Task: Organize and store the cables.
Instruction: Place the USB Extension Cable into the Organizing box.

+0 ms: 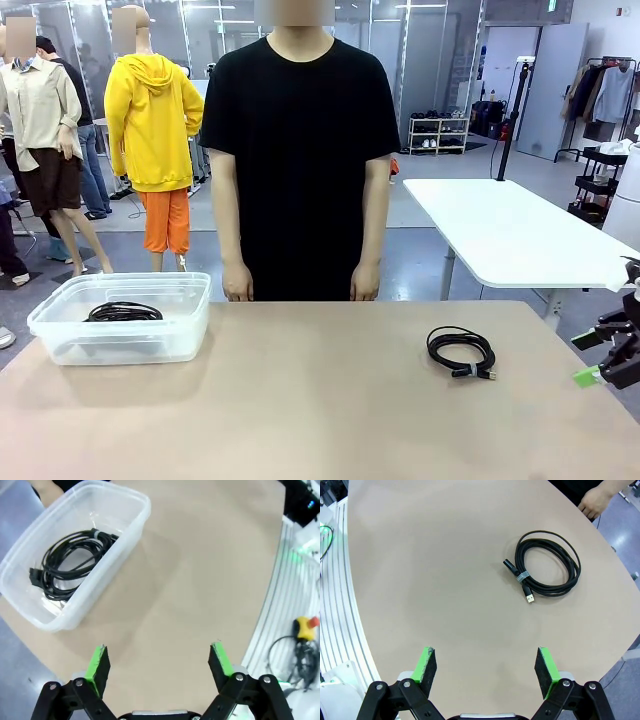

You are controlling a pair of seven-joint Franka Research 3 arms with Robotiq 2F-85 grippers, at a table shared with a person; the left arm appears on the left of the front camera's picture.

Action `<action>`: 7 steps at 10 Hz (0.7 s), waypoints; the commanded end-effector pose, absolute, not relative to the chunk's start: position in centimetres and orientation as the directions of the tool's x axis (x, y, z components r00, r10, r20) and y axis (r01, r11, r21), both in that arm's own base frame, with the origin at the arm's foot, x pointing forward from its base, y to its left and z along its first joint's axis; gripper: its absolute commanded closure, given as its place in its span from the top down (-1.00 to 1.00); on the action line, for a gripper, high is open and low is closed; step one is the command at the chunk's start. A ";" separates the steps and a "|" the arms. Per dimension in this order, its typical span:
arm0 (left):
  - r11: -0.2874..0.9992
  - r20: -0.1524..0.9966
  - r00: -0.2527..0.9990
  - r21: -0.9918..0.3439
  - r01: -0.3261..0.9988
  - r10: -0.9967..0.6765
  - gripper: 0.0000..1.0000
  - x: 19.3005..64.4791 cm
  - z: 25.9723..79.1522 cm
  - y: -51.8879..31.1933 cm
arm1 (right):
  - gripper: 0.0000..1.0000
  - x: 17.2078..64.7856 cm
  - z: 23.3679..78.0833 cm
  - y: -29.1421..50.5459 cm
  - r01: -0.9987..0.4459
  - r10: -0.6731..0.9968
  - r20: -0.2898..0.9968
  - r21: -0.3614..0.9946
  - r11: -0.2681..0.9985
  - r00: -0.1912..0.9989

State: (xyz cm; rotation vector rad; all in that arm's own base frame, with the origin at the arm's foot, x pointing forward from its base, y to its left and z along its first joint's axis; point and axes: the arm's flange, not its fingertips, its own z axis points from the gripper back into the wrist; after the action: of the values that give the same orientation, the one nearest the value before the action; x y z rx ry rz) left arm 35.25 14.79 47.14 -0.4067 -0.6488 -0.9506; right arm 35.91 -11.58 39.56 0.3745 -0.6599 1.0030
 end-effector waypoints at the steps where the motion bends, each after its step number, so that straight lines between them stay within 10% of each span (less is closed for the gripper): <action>1: 0.553 0.713 0.374 0.023 0.833 -0.593 1.00 34.2 46.5 13.9 | 1.00 36.1 39.6 -11.6 -0.866 0.639 0.675 -0.001 0.499 0.368; 7: 0.529 0.670 0.416 -0.041 0.848 -0.615 1.00 35.2 47.1 14.8 | 1.00 35.9 39.6 -11.6 -0.866 0.650 0.664 -0.006 0.499 0.370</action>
State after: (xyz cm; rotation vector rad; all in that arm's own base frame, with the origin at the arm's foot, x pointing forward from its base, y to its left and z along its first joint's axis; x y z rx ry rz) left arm 35.06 14.70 46.63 -0.3977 -0.6584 -0.9609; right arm 35.90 -11.58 39.56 0.3751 -0.6607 1.0017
